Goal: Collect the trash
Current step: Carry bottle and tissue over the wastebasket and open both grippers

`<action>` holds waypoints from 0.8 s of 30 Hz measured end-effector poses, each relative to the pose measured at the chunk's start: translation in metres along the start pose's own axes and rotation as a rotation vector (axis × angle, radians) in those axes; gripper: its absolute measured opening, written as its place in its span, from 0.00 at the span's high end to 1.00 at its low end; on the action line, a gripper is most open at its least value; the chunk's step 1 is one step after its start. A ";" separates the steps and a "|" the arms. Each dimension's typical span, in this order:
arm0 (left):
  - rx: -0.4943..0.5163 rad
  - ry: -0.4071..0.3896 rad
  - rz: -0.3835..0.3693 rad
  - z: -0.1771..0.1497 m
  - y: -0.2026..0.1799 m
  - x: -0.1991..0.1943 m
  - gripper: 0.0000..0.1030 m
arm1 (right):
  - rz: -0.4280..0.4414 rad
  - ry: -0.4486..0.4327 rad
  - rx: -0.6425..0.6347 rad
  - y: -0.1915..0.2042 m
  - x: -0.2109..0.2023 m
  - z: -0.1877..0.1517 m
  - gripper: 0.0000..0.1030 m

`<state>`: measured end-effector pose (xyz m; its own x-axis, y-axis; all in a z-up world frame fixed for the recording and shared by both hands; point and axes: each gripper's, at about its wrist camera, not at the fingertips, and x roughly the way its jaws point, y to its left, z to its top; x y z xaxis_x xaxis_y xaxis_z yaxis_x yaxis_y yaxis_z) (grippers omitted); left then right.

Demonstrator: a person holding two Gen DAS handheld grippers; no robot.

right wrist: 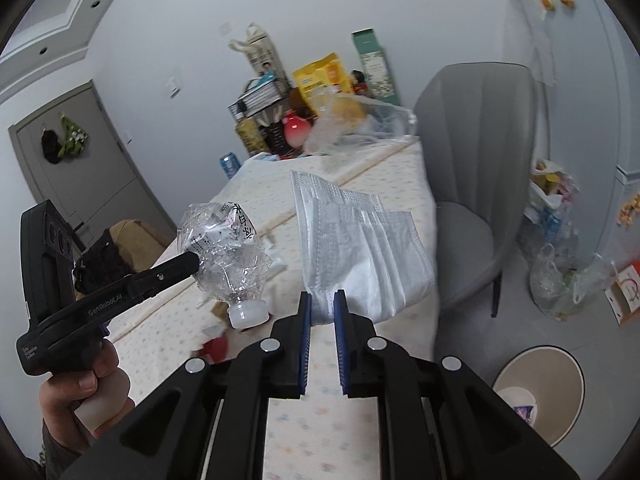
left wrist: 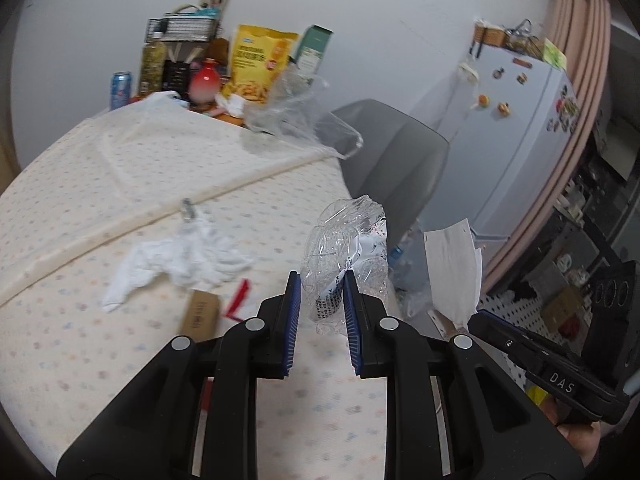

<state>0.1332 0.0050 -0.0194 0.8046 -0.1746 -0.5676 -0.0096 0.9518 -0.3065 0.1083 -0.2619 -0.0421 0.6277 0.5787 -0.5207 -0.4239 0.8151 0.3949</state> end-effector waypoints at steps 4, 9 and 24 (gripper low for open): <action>0.047 0.043 -0.039 -0.002 -0.034 0.027 0.80 | -0.047 -0.013 0.062 -0.040 -0.012 -0.004 0.88; 0.101 0.107 -0.085 -0.007 -0.082 0.067 0.80 | -0.103 -0.029 0.139 -0.088 -0.027 -0.011 0.88; 0.213 0.259 -0.117 -0.029 -0.175 0.154 0.80 | -0.194 0.012 0.399 -0.231 -0.013 -0.056 0.88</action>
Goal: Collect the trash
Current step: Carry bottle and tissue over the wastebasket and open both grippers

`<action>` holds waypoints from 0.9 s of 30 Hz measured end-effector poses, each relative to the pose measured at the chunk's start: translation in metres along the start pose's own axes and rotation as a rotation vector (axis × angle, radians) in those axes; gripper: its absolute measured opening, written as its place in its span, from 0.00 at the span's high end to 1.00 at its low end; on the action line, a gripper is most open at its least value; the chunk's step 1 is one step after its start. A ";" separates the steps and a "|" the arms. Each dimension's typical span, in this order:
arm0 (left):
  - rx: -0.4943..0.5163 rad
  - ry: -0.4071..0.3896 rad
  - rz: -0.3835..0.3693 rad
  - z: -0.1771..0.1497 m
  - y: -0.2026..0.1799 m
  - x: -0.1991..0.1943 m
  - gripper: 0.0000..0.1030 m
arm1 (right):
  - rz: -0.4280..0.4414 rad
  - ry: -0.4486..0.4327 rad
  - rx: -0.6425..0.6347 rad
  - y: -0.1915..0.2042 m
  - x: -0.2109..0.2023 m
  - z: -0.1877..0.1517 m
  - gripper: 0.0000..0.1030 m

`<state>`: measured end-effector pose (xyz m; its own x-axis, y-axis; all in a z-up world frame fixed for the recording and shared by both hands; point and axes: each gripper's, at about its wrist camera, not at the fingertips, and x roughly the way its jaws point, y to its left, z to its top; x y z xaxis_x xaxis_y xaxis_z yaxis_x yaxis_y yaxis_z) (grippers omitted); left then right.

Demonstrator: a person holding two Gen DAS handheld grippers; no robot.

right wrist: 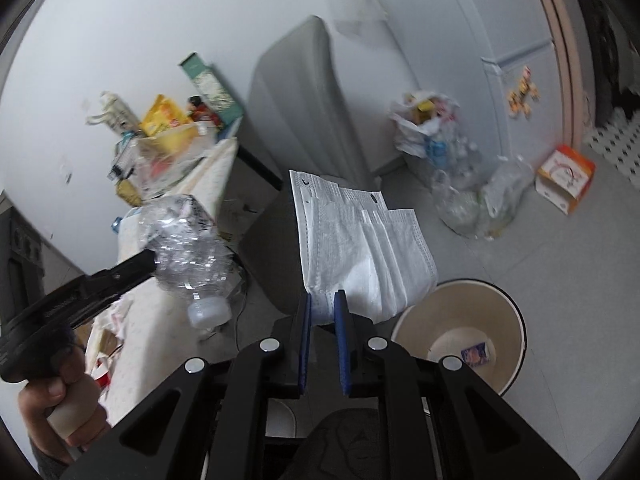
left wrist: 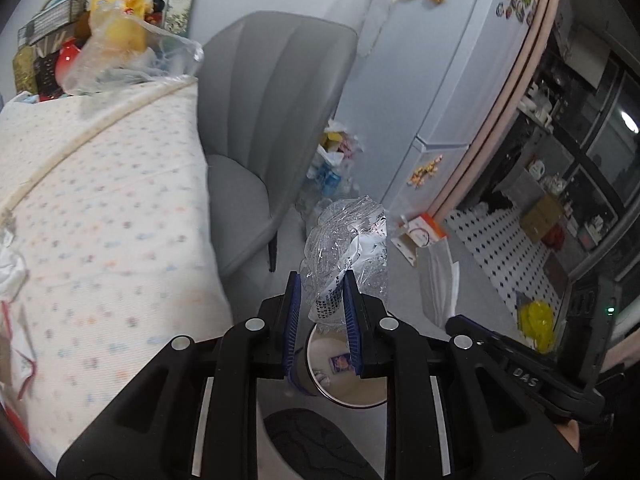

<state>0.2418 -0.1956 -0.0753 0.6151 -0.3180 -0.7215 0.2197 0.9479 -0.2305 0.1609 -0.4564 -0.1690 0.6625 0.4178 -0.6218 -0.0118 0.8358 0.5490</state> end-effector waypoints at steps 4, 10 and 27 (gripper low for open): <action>0.018 0.032 0.014 0.001 -0.011 0.021 0.80 | 0.000 0.028 0.051 -0.026 0.018 -0.003 0.87; 0.036 0.072 0.025 -0.004 -0.023 0.046 0.80 | 0.003 0.044 0.120 -0.059 0.038 -0.014 0.34; 0.100 0.179 -0.064 -0.014 -0.084 0.090 0.77 | -0.082 -0.053 0.223 -0.118 -0.039 -0.028 0.32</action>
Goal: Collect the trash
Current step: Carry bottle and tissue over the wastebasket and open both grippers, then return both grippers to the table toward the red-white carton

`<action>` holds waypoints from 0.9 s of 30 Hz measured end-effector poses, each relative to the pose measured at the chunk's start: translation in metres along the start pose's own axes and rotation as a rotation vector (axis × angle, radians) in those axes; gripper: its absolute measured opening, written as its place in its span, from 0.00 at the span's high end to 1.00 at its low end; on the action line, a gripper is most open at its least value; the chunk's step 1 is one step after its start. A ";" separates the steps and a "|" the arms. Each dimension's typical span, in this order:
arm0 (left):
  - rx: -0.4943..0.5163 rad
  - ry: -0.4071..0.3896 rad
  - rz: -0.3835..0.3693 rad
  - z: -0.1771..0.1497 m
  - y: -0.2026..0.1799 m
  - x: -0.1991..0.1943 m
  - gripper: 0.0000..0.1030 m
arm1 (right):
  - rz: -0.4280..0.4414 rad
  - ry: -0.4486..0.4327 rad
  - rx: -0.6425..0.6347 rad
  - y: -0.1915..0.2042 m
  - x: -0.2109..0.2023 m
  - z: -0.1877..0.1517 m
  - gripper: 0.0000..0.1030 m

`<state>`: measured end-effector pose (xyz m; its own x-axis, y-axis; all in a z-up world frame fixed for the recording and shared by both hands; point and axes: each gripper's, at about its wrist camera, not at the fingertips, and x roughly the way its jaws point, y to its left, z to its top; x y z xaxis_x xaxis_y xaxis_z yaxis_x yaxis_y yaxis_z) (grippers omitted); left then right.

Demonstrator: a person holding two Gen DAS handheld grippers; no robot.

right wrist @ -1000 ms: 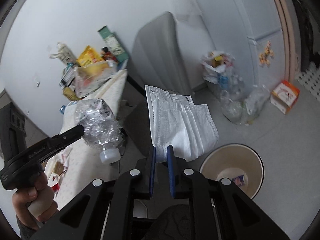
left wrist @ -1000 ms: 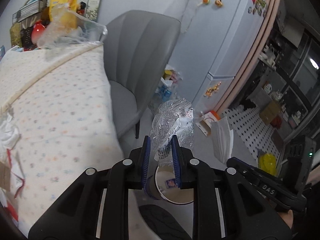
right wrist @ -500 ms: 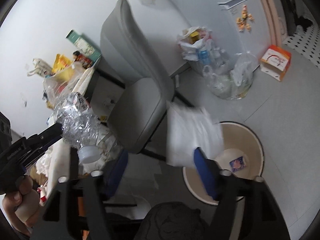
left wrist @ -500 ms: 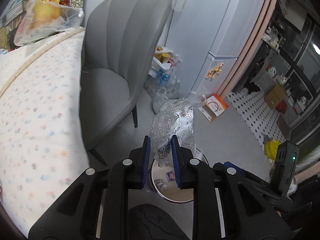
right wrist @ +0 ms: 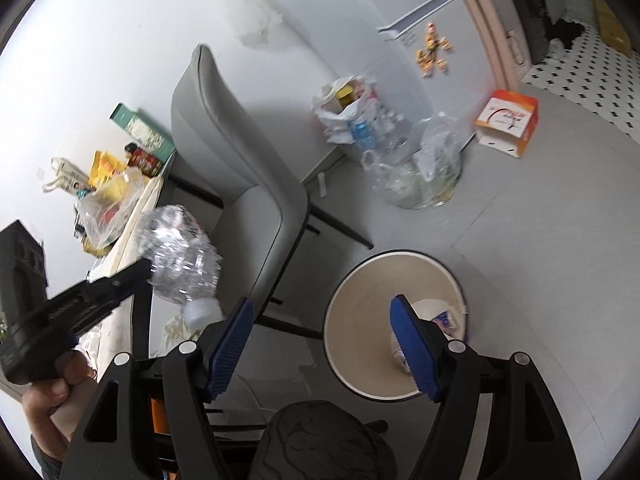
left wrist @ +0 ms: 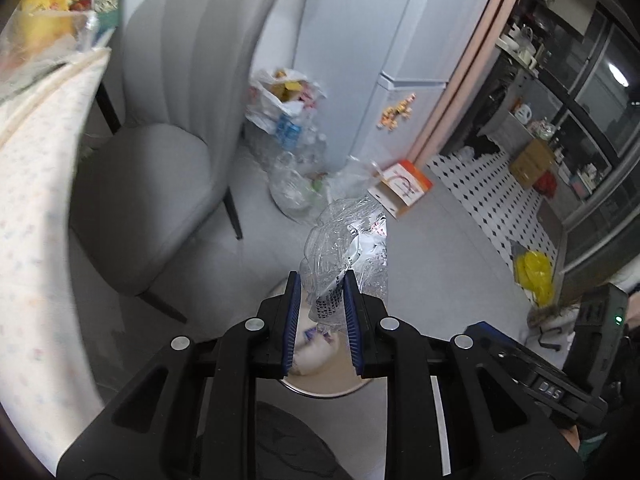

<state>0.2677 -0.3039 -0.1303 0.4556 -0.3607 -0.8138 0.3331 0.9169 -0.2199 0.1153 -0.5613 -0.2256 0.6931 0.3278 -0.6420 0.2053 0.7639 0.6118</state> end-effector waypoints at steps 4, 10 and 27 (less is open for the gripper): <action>0.006 -0.022 0.003 -0.001 -0.009 0.002 0.08 | -0.019 -0.026 0.000 -0.009 -0.017 0.002 0.29; -0.029 -0.070 0.008 -0.001 0.007 -0.027 0.07 | -0.042 -0.045 -0.009 -0.003 -0.023 0.002 0.24; -0.186 -0.313 0.059 -0.028 0.095 -0.159 0.06 | -0.021 -0.095 -0.190 0.102 -0.041 -0.012 0.08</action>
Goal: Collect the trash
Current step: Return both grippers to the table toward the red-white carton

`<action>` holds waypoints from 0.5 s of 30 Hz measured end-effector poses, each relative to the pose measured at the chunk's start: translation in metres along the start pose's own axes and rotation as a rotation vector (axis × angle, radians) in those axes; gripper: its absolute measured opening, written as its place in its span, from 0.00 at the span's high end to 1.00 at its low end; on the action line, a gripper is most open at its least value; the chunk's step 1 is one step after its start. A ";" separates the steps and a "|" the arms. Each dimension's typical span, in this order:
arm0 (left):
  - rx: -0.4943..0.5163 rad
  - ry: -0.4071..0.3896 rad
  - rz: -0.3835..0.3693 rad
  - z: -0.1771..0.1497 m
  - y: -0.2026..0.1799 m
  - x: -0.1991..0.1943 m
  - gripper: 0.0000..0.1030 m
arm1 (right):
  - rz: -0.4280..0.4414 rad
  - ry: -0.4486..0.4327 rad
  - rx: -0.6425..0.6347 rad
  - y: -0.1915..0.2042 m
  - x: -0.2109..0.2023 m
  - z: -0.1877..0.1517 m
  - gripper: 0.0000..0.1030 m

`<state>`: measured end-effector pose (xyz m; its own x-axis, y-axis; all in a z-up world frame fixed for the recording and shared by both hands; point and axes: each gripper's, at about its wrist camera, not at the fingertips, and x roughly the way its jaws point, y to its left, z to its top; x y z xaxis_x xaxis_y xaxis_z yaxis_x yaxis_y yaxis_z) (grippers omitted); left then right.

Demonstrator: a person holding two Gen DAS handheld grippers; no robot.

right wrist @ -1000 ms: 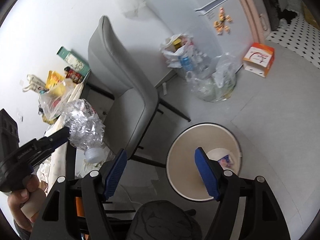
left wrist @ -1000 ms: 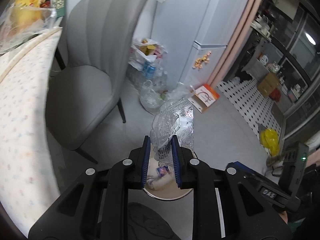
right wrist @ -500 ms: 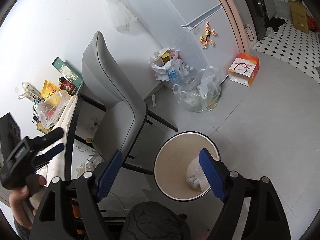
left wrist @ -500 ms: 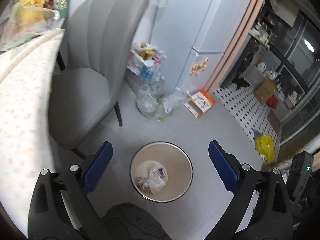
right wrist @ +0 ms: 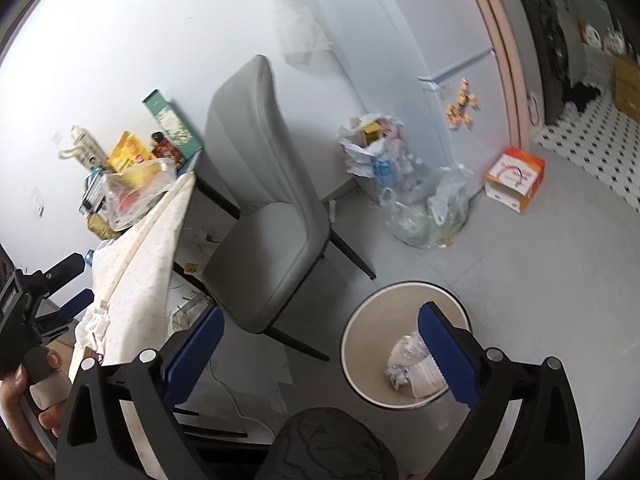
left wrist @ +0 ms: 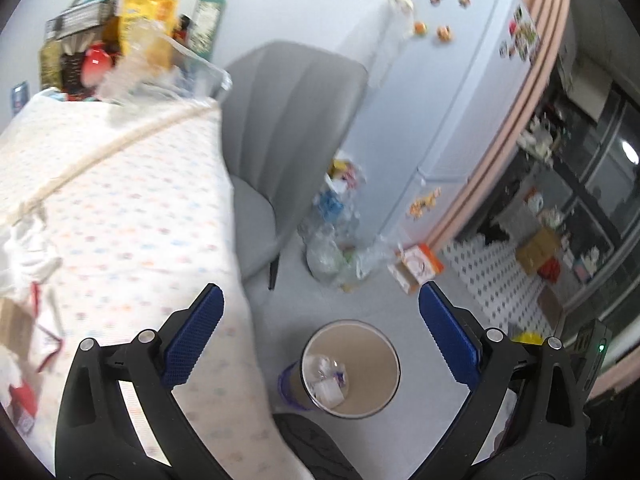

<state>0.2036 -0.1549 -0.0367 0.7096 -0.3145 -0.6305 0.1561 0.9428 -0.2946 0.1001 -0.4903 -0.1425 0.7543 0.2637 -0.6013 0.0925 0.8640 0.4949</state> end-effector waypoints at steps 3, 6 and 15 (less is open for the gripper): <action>-0.027 -0.047 0.035 0.001 0.016 -0.020 0.06 | 0.010 -0.012 -0.040 0.025 -0.005 -0.001 0.08; -0.069 -0.088 0.064 -0.001 0.033 -0.039 0.06 | 0.014 -0.022 -0.078 0.048 -0.009 -0.002 0.08; -0.156 -0.208 0.128 -0.008 0.084 -0.091 0.06 | 0.092 -0.024 -0.184 0.117 -0.022 -0.005 0.08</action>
<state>0.1463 -0.0477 -0.0095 0.8451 -0.1498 -0.5132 -0.0395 0.9398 -0.3394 0.0910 -0.3932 -0.0748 0.7692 0.3370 -0.5429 -0.0963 0.9011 0.4228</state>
